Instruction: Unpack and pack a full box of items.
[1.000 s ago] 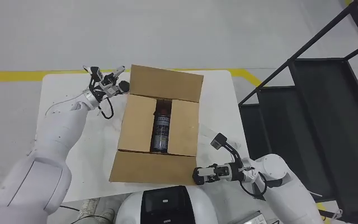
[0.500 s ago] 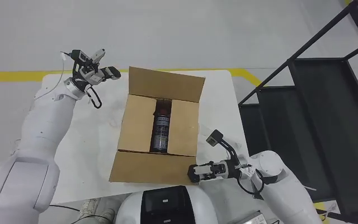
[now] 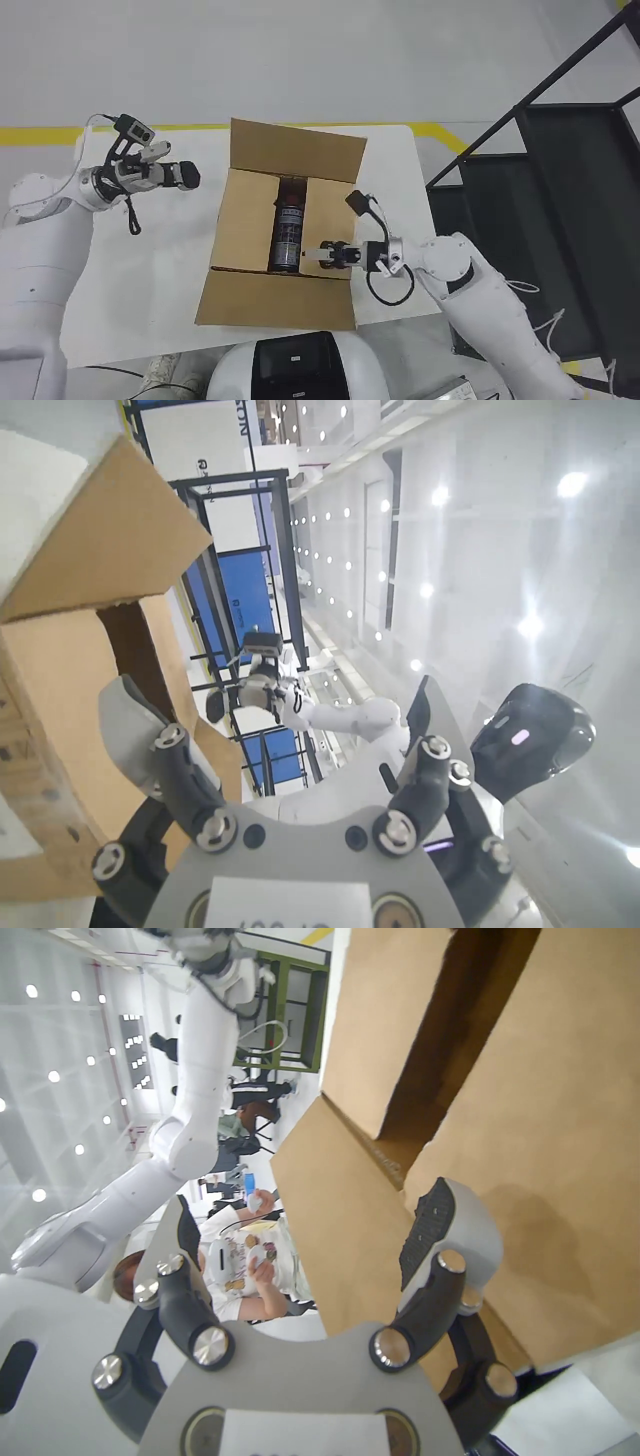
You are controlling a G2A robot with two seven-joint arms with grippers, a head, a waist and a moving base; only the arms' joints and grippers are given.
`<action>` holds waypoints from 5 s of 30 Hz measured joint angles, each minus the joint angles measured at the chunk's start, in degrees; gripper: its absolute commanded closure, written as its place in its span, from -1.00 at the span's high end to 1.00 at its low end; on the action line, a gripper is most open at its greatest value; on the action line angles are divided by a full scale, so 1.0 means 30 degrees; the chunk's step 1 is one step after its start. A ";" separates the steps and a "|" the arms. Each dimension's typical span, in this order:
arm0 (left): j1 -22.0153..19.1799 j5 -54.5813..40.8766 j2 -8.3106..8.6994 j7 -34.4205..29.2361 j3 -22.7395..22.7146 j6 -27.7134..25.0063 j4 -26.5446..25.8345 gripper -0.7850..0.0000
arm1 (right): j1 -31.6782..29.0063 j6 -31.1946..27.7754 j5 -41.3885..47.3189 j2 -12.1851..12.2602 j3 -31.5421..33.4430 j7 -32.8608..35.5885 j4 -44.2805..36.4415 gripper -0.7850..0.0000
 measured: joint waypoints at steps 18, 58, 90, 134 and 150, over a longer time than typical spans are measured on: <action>0.2421 0.0086 0.1052 0.0009 -0.1277 -0.0012 -0.2863 1.00 | 0.2272 0.2903 -0.2469 -0.0923 -0.3556 -0.4549 0.1009 1.00; 0.2954 -0.0034 0.1428 0.1125 -0.2271 0.0690 -0.4434 1.00 | 0.6599 -0.4018 0.1608 -0.3988 -0.8293 -0.8909 0.6367 1.00; 0.0718 -0.1396 0.0443 0.1949 -0.0043 -0.0268 0.0369 1.00 | 1.1597 -0.6711 0.2645 -0.8753 -1.2449 -0.7681 1.2533 1.00; -0.3807 0.0791 -0.0163 0.0226 0.3027 -0.0232 -0.2011 1.00 | -0.1321 0.1584 -0.4793 -0.3071 0.3286 -0.2627 -0.3744 1.00; -0.3614 0.2584 -0.2568 0.2999 0.9507 -0.2472 -0.1817 1.00 | -0.4287 0.1621 -0.3633 -0.2554 0.6093 -0.2652 -0.5549 1.00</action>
